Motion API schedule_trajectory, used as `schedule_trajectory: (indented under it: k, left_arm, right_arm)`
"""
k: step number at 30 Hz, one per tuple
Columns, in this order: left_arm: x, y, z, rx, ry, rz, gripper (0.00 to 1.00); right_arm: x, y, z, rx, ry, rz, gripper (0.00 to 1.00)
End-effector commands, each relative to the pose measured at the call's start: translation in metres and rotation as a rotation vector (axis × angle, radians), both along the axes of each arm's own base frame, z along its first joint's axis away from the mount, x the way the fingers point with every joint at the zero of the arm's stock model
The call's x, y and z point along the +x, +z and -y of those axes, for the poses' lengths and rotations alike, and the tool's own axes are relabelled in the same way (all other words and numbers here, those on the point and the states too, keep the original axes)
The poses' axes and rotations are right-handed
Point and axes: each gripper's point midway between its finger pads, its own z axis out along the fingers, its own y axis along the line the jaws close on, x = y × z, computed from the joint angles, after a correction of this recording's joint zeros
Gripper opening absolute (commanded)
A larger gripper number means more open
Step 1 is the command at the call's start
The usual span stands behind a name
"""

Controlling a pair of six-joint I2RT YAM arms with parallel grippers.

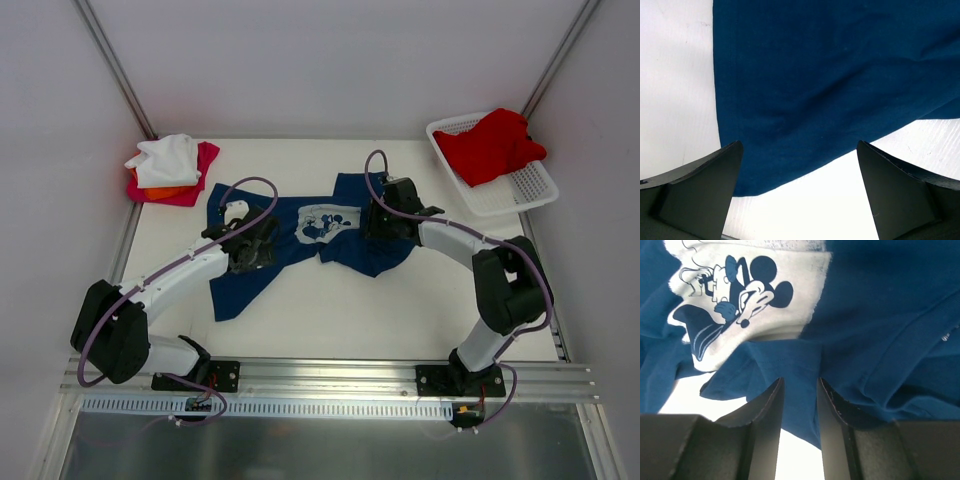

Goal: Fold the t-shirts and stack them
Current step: Flatten out the tshirt

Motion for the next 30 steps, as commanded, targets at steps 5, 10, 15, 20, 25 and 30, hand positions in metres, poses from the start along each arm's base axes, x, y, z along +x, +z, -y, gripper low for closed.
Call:
schedule_trajectory:
  k: [5,10,15,20,25,30]
  left_arm:
    - [-0.001,0.005,0.001,-0.008,-0.024,0.021,0.99]
    - [-0.004,0.005,-0.002,-0.006,-0.024,0.025,0.99]
    - [-0.005,0.005,-0.002,-0.009,-0.025,0.022,0.99]
    - [-0.005,0.003,-0.001,-0.009,-0.024,0.016,0.99]
    - [-0.004,0.002,0.000,-0.012,-0.024,0.011,0.99]
    - [-0.004,0.003,-0.001,-0.007,-0.030,0.013,0.99]
  right_arm:
    - [0.007,-0.005,-0.011,0.078,0.019,0.000,0.35]
    - [0.009,-0.005,-0.012,0.092,0.021,0.003,0.35]
    - [0.010,-0.010,-0.011,0.095,0.024,-0.011,0.35]
    - [0.015,-0.007,-0.004,0.094,0.016,-0.001,0.35]
    - [0.019,-0.003,0.001,0.107,0.010,0.006,0.34]
    - [0.016,-0.009,-0.001,0.114,0.018,-0.017,0.28]
